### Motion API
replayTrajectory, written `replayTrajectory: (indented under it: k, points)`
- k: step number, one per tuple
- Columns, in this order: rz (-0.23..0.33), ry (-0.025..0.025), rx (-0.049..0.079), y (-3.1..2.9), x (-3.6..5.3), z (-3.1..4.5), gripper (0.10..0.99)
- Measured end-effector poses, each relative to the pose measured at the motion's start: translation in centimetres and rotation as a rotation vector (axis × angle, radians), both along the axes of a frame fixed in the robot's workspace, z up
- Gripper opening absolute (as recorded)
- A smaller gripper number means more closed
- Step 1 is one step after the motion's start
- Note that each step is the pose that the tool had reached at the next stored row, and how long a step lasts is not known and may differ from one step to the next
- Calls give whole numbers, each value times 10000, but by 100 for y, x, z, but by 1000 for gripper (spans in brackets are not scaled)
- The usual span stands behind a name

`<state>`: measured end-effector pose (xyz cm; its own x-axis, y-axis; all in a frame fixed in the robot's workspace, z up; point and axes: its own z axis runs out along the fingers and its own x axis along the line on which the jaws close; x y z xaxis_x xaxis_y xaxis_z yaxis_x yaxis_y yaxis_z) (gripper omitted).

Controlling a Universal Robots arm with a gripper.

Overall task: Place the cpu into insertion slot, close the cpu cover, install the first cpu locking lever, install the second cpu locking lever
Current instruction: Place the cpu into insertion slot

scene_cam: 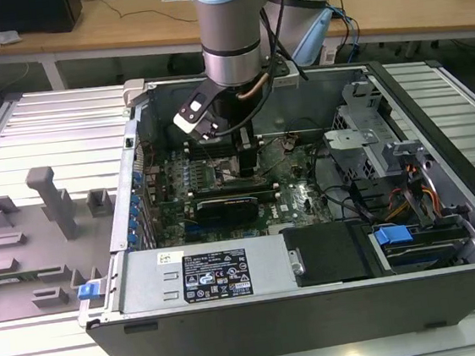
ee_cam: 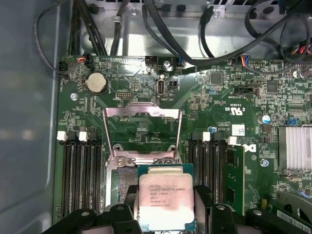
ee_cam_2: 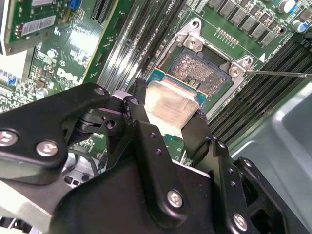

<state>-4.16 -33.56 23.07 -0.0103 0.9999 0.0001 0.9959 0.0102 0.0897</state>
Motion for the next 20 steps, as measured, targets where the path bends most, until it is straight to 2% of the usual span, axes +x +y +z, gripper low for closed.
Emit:
replayTrajectory:
  k: [2,9,13,16,18,20]
  points:
    - [-1,-1,1,2,0,-1,541]
    - [-2,0,-124,90,-39,-14,541]
    - [-2,-1,-191,106,-96,-60,541]
    - [-2,0,-231,127,-102,-93,541]
    - [-1,0,-296,179,-102,-115,541]
    - [-2,-1,-439,208,-103,-129,541]
